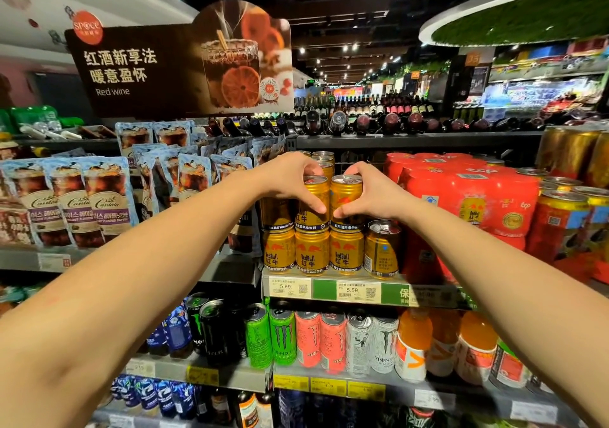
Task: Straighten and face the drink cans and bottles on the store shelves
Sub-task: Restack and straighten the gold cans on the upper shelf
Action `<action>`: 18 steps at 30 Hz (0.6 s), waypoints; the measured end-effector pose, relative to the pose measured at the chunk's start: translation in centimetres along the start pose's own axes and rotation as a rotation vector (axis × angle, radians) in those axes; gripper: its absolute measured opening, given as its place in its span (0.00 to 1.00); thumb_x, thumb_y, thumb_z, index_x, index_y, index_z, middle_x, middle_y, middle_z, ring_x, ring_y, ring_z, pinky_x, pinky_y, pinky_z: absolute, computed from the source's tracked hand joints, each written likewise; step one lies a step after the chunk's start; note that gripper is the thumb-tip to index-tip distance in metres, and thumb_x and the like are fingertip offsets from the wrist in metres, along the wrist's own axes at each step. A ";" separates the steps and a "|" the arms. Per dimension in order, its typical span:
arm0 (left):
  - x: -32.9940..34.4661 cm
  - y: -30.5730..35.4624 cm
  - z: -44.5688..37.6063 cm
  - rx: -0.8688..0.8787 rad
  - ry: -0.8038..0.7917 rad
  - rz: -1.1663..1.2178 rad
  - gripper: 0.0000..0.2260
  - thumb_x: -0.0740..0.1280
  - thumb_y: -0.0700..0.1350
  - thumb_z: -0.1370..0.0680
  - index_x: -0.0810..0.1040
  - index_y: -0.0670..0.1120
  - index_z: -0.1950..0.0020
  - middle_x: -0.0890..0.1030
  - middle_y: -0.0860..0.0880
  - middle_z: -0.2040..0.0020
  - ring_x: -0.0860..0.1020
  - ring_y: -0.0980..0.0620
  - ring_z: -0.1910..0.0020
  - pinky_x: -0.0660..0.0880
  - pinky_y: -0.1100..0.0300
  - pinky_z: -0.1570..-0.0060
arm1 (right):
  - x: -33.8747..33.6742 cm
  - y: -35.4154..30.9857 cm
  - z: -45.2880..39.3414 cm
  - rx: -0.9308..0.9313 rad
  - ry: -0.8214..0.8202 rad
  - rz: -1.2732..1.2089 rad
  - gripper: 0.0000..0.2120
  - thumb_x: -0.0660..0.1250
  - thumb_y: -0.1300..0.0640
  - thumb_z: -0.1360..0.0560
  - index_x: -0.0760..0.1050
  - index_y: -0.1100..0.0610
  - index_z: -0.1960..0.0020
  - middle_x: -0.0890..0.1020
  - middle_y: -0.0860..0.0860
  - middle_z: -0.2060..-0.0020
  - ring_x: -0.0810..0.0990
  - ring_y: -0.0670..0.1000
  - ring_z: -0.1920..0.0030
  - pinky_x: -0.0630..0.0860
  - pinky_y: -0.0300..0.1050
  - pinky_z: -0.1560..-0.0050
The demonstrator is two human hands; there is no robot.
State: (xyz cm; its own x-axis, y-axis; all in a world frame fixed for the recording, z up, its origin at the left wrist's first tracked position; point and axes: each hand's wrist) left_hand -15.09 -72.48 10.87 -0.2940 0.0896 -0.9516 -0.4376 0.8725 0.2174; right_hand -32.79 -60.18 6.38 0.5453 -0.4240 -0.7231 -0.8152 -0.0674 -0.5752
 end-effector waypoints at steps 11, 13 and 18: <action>0.3 0.7 1.2 -0.023 0.035 -0.103 0.42 0.77 0.65 0.37 0.72 0.47 0.29 0.77 0.49 0.32 0.74 0.49 0.34 0.70 0.49 0.33 | -0.7 0.2 0.2 0.051 -0.097 -0.018 0.37 0.81 0.49 0.37 0.65 0.52 0.35 0.78 0.48 0.47 0.77 0.42 0.53 0.73 0.38 0.55; 0.3 0.7 1.3 -0.028 0.038 -0.114 0.43 0.76 0.66 0.37 0.71 0.47 0.28 0.76 0.49 0.31 0.73 0.49 0.32 0.68 0.49 0.31 | -0.8 0.2 0.2 0.057 -0.096 -0.010 0.37 0.81 0.48 0.36 0.65 0.52 0.34 0.78 0.49 0.45 0.78 0.45 0.50 0.75 0.41 0.49; 0.4 1.1 1.4 -0.044 0.047 -0.169 0.43 0.75 0.68 0.37 0.71 0.48 0.28 0.76 0.49 0.31 0.72 0.47 0.31 0.65 0.46 0.29 | -1.0 -0.2 0.4 0.077 -0.093 0.009 0.36 0.81 0.49 0.37 0.67 0.51 0.35 0.80 0.49 0.46 0.80 0.50 0.48 0.77 0.46 0.46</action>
State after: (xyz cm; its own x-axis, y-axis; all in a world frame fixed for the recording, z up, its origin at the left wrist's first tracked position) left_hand -14.44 -70.82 10.45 -0.2524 -0.0803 -0.9643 -0.5206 0.8513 0.0654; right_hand -33.11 -59.42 7.07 0.5567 -0.3381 -0.7588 -0.8048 0.0068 -0.5935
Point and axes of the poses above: each hand's wrist, its own z-axis away from the middle knuckle, its own x-axis out of the palm, y = z × x
